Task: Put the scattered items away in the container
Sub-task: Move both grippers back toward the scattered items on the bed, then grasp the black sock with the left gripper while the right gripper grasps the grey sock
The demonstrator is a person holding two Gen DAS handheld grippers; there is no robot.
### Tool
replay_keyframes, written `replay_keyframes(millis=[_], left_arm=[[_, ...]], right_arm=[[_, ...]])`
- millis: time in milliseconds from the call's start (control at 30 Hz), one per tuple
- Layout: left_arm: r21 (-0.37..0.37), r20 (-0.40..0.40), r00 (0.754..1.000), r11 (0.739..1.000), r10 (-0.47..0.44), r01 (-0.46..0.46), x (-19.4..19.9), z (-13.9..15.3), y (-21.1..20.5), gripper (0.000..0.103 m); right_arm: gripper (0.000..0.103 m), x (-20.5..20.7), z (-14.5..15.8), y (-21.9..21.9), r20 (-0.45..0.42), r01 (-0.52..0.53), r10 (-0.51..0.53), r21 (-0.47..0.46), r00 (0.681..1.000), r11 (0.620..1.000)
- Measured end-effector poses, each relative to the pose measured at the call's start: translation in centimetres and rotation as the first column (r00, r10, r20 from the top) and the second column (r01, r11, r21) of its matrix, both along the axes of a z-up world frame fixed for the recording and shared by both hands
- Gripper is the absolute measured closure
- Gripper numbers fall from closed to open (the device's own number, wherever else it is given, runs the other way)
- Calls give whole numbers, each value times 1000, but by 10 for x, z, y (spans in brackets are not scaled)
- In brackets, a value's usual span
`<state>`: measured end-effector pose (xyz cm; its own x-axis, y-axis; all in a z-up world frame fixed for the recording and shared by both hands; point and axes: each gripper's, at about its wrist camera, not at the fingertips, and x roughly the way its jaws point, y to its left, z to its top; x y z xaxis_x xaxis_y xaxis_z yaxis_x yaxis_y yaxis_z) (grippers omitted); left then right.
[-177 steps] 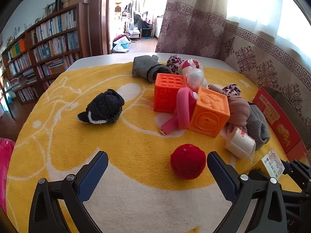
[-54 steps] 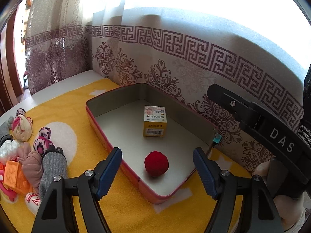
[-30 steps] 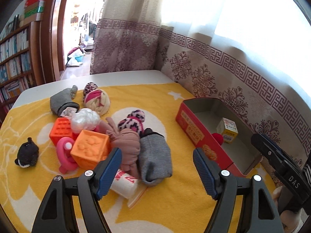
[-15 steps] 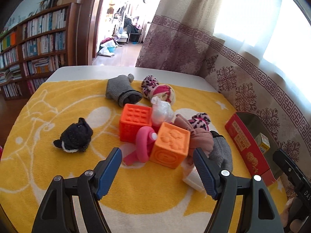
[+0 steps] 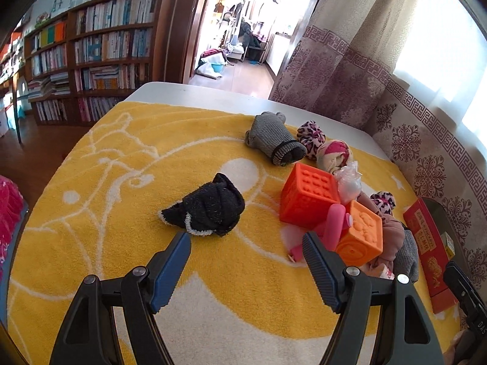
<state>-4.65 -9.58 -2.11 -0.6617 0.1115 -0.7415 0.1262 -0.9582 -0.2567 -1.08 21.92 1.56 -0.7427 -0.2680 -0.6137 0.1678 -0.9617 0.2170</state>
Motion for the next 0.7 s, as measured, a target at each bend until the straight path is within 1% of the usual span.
replay_keyframes(millis=[133,267,333,367,433,500,567,700], left_arm=[[-45,22,1000,999,-4,5,-14,-2,-4,26],[-134,30,999,990,-33,37,-31,-2,0,26],[-165,36,999,985,-39,44,-40,-6,-1,26],[-162,39,999,986,-34,40,-43,-10,-3,26],[-126,53,998,992,-23,29,-49,-20,-9,26],[-104,80,997,994,-13,22,-55,-33,-14,26],[-107,102,995,994,-21,32,-57,-42,-14,26],[-133,91,996,990,-27,39,-56,-43,-13,26]], right_arm=[[28,-3,-5,-2,19,-1,1,4,1000,1000],[28,-5,-7,-2,29,6,-6,0,1000,1000],[28,-8,-8,-4,35,3,-4,1,999,1000],[28,-9,-9,-5,39,1,-1,4,999,1000],[28,-11,-10,-9,47,-3,3,9,999,1000],[28,-13,-12,-11,56,-6,5,17,998,1000],[27,-16,-13,-13,62,-4,2,24,998,1000],[28,-21,-15,-15,74,11,-12,23,997,1000]])
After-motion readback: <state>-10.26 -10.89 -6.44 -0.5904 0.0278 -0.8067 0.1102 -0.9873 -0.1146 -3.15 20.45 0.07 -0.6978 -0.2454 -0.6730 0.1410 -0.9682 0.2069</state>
